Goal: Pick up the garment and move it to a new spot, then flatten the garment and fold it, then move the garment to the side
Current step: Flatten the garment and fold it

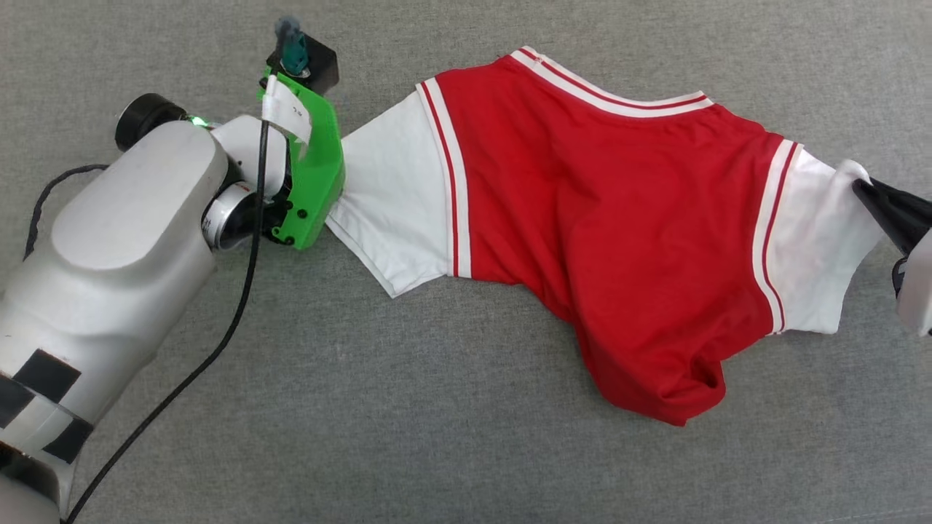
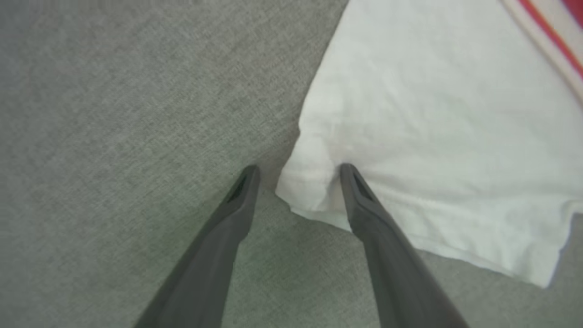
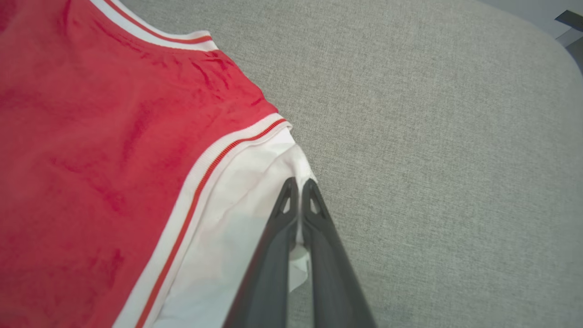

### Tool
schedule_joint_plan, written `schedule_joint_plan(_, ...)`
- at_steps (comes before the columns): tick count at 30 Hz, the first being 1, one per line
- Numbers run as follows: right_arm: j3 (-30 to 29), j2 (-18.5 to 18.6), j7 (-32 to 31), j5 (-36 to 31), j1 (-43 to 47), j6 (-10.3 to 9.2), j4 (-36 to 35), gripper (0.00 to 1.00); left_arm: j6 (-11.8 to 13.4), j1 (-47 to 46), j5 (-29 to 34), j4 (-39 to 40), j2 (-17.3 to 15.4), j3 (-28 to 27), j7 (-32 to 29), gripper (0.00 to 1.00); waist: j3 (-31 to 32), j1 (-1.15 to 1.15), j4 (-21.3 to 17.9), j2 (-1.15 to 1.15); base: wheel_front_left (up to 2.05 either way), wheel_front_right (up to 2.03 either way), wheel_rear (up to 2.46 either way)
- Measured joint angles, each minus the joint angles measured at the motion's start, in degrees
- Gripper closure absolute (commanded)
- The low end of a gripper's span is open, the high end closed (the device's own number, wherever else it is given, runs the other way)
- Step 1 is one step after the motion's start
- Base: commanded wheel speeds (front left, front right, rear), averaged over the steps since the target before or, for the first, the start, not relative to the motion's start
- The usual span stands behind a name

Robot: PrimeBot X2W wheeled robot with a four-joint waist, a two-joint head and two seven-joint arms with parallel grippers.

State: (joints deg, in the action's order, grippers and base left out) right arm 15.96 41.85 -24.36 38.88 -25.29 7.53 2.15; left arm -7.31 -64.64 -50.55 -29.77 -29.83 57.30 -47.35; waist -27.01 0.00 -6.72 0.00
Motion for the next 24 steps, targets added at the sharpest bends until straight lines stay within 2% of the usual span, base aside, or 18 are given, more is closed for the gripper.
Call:
schedule_joint_plan(4, 0.55, 0.20, 1.05, -0.10, -0.14, 0.00, 0.90, 1.00, -0.01, 0.04, -2.05, 1.08, -0.25, 3.27, 2.96, 1.00, 0.99, 0.00, 0.35, 0.00, 0.00, 0.00, 0.00)
schedule_joint_plan(5, 0.36, 0.56, 2.63, -0.40, -0.45, 0.00, 1.20, 1.00, -0.03, 0.41, -2.52, 1.78, -1.07, 4.69, 8.61, 1.00, 2.42, 0.00, 0.76, 0.00, 0.00, 0.00, 0.00)
schedule_joint_plan(12, -2.41, 2.70, 6.30, -0.47, -0.66, 0.00, 0.09, 1.00, -0.03, -0.12, -1.16, 1.96, -4.38, 2.45, 24.64, 1.00, 6.78, 0.00, 1.95, 0.00, 0.00, 0.00, 0.00)
schedule_joint_plan(18, -4.72, 4.31, 8.02, -0.40, -0.81, 0.01, -2.29, 1.00, 0.21, -2.09, -0.15, 3.77, -5.59, 0.46, 30.18, 1.00, 10.81, 0.00, 3.12, 0.00, 0.00, 0.00, 0.00)
schedule_joint_plan(24, -5.78, 5.70, 8.31, -0.46, -5.43, 0.00, -2.98, 1.00, 1.70, -7.25, 2.24, 6.64, -5.90, -1.58, 31.94, 1.00, 13.24, 0.00, 4.37, 0.00, 0.00, 0.00, 0.00)
